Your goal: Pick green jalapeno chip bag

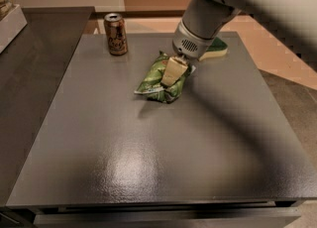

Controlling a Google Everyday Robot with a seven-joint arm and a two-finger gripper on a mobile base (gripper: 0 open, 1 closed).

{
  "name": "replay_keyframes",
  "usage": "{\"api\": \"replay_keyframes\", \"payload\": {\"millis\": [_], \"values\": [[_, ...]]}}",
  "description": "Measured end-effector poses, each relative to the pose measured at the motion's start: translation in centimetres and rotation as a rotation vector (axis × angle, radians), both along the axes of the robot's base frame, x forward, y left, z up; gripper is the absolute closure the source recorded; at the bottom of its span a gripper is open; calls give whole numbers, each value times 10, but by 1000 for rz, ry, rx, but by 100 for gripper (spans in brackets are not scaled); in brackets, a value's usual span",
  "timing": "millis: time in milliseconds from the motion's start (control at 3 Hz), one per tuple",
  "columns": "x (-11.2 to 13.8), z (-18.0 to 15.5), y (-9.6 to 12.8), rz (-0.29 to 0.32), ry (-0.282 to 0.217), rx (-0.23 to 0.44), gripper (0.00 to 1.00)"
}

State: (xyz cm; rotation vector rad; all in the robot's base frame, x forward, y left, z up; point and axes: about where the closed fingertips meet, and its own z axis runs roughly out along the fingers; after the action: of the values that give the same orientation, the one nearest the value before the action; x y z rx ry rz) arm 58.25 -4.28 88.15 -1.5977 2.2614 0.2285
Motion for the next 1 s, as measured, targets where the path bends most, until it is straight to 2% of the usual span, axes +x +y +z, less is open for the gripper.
{"api": "replay_keyframes", "payload": {"millis": [333,1000], "values": [[-7,30,-5,18,-38,28,100],[-28,108,-16,93,-127,73,100]]}}
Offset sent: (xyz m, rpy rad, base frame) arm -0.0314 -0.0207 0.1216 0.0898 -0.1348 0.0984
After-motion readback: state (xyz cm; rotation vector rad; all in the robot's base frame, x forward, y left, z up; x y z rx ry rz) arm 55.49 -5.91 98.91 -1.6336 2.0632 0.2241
